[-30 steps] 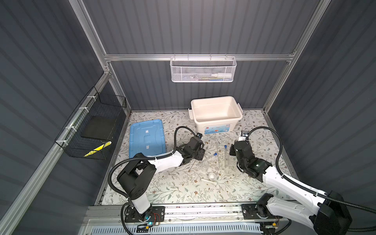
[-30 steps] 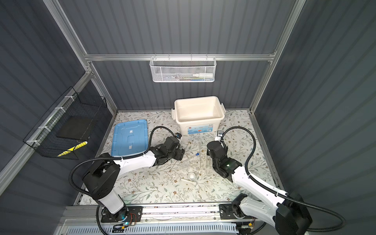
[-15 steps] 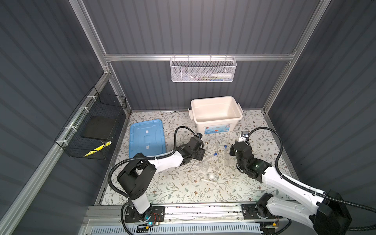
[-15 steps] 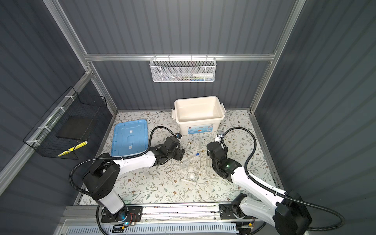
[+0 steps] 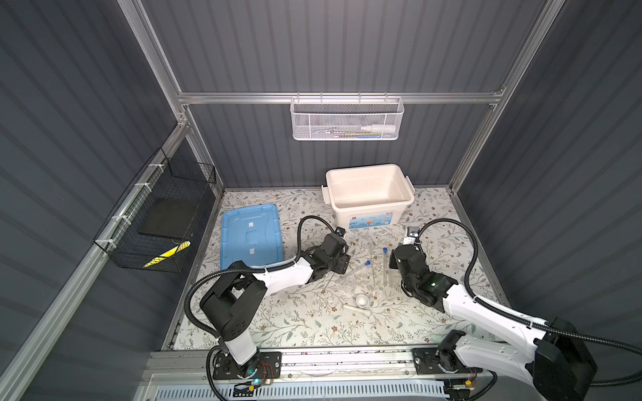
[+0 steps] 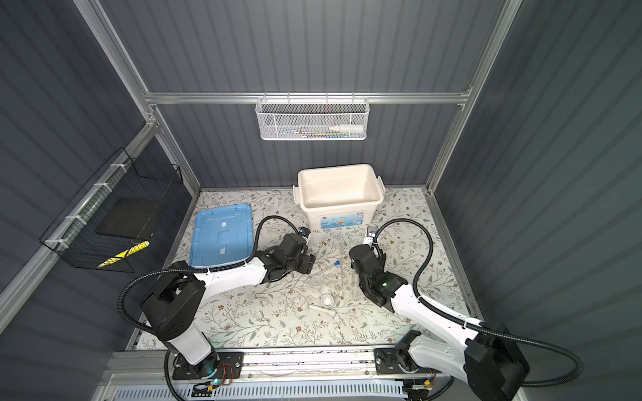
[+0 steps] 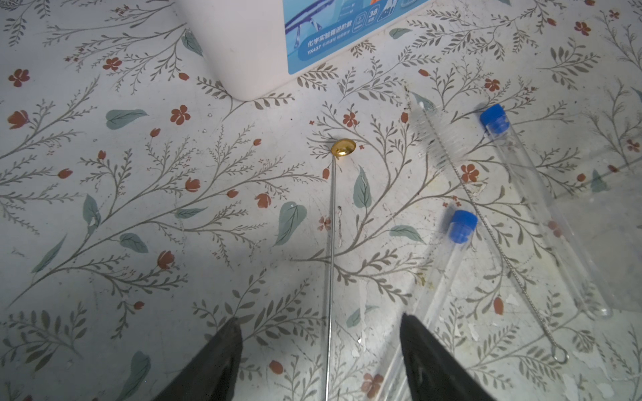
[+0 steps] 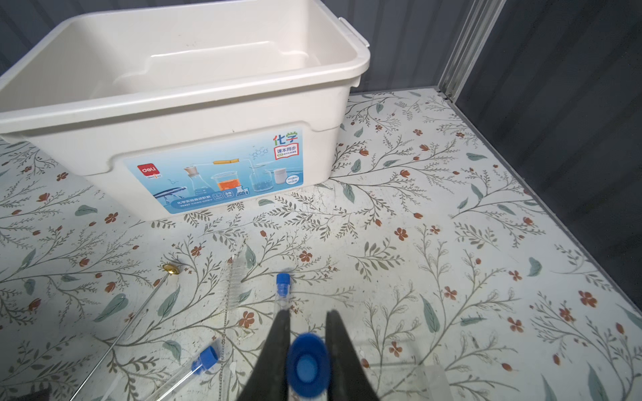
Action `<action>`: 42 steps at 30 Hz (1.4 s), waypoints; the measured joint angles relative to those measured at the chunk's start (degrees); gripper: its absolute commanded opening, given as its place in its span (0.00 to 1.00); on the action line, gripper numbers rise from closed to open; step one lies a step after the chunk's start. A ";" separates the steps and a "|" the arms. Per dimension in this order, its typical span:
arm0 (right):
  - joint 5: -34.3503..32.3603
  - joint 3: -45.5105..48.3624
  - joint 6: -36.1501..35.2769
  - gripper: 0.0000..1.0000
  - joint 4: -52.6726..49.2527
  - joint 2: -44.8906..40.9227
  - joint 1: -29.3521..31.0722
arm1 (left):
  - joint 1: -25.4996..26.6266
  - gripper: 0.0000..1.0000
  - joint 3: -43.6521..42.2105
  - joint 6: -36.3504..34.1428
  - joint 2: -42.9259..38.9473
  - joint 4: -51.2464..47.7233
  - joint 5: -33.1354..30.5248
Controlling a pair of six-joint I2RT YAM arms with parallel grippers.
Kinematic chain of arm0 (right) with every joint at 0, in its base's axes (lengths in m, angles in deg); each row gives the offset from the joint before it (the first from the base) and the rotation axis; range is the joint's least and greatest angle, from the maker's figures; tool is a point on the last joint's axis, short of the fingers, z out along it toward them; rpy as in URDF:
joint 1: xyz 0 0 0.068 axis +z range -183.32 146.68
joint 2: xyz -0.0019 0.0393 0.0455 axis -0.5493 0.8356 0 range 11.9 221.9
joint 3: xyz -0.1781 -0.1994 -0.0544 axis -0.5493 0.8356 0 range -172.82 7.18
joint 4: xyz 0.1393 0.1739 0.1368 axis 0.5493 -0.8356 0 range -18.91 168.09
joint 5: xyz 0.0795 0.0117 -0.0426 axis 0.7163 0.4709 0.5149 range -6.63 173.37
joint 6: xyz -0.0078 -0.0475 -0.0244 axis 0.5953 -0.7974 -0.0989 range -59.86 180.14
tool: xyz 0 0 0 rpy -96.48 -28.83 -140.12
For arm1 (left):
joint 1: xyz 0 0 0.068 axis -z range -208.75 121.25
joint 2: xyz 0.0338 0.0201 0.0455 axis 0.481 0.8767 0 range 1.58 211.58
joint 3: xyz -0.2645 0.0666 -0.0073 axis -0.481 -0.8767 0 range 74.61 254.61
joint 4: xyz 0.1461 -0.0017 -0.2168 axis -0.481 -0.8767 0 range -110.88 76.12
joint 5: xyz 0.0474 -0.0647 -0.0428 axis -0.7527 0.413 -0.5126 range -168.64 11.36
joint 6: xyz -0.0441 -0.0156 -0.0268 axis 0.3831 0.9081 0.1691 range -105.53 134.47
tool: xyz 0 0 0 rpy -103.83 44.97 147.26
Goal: Organize the chemistry lab equipment
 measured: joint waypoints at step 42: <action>-2.82 1.09 0.68 0.61 -2.51 -2.23 1.57 | -0.02 0.72 0.61 -6.12 0.13 -4.92 8.98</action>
